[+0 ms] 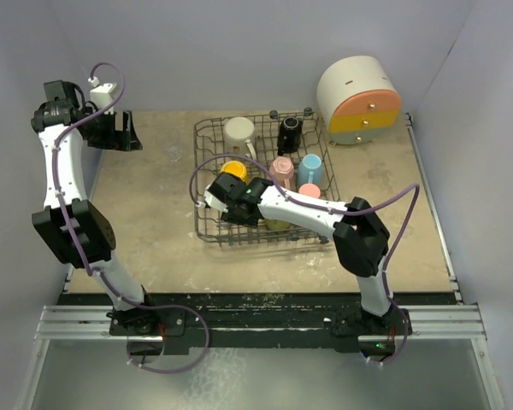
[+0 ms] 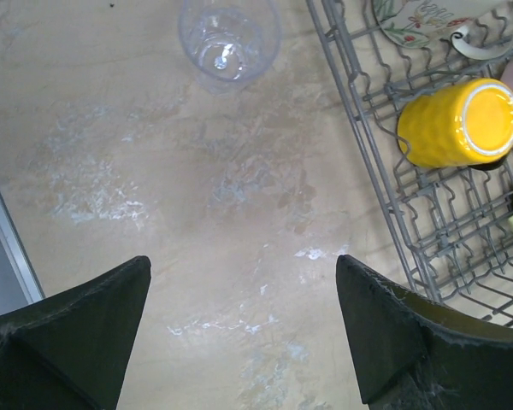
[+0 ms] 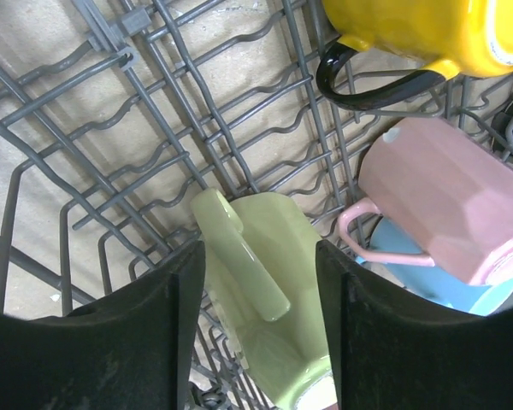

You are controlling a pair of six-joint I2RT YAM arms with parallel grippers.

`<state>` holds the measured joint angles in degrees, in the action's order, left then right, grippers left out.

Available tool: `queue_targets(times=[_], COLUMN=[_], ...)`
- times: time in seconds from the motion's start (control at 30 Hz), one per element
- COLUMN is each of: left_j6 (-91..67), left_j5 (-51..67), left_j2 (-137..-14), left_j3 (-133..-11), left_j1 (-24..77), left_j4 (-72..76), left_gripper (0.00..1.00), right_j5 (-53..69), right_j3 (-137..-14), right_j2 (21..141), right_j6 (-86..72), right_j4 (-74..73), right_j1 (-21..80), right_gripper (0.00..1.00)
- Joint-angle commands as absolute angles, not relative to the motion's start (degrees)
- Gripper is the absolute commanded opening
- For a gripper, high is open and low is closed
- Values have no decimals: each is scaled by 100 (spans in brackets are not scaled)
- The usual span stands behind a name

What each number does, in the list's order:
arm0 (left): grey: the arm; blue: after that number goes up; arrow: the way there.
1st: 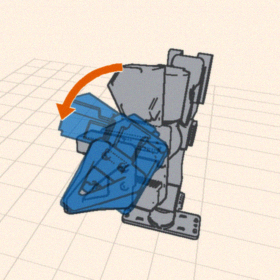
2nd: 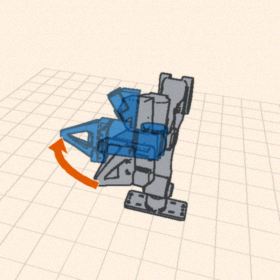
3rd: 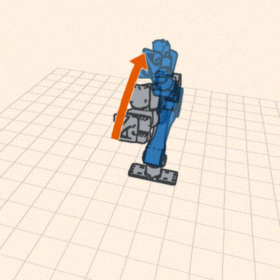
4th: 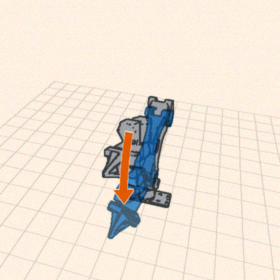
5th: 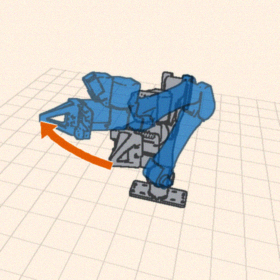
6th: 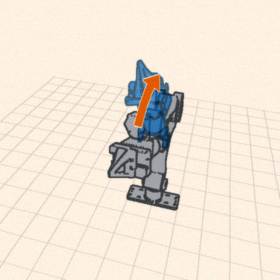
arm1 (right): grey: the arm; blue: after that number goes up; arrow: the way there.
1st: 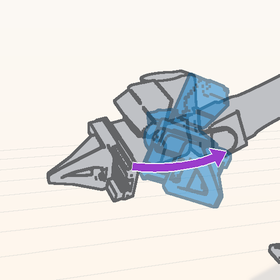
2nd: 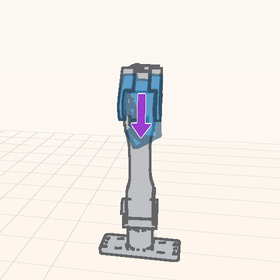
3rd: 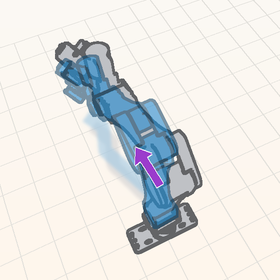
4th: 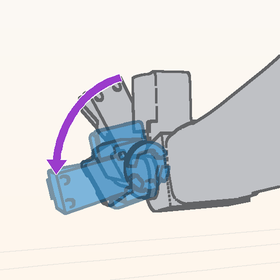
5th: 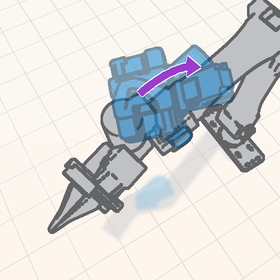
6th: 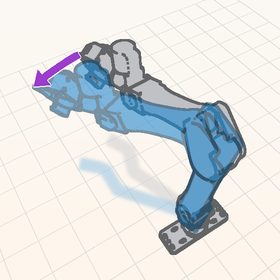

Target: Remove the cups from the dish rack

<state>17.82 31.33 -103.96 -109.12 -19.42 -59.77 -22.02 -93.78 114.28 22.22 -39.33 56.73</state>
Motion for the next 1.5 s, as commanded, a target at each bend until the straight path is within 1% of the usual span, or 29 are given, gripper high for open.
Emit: queue_targets(times=[0.0, 0.07, 0.4, 0.43, 0.6, 0.7, 0.87, 1.03, 1.2, 1.37, 1.47], left_j6=[1874, 1864, 1872, 1880, 1882, 1864, 1871, 1871, 1872, 1872, 1888], left_j5=[3482, 3514, 3652, 3659, 3746, 3786, 3821, 3857, 3866, 3869, 3873], left_j2=[-9930, -9913, -9806, -9784, -9711, -9720, -9693, -9672, -9669, -9675, -9667], left_j3=[-10991, -11031, -11328, -11360, -11426, -11485, -11542, -11569, -11577, -11571, -11547], left_j1=[-1881, -1881, -1881, -1883, -1881, -1881, -1881, -1882, -1881, -1881, -1881], left_j4=[-5968, -5983, -6129, -6142, -6142, -6162, -6172, -6178, -6170, -6159, -6161], left_gripper=[92, 92, 92, 92, 92, 93, 92, 92, 93, 93, 92], right_j5=[-2226, -2128, -2015, -2040, -1995, -2089, -2085, -2170, -2124, -2223, -2378], right_j3=[-9510, -9474, -9192, -9148, -9073, -9079, -9106, -9133, -9160, -9196, -9295], right_j2=[11452, 11499, 11460, 11502, 11574, 11605, 11614, 11673, 11669, 11650, 11631], right_j6=[2632, 2628, 2697, 2705, 2737, 2767, 2812, 2774, 2649, 2602, 2592], right_j4=[-4220, -4331, -4299, -4295, -4238, -4225, -4245, -4244, -4279, -4245, -4219], right_j1=[5685, 5681, 5632, 5614, 5511, 5478, 5481, 5469, 5446, 5415, 5420], right_gripper=[54, 52, 49, 47, 29, 25, 25, 30, 32, 23, 6])
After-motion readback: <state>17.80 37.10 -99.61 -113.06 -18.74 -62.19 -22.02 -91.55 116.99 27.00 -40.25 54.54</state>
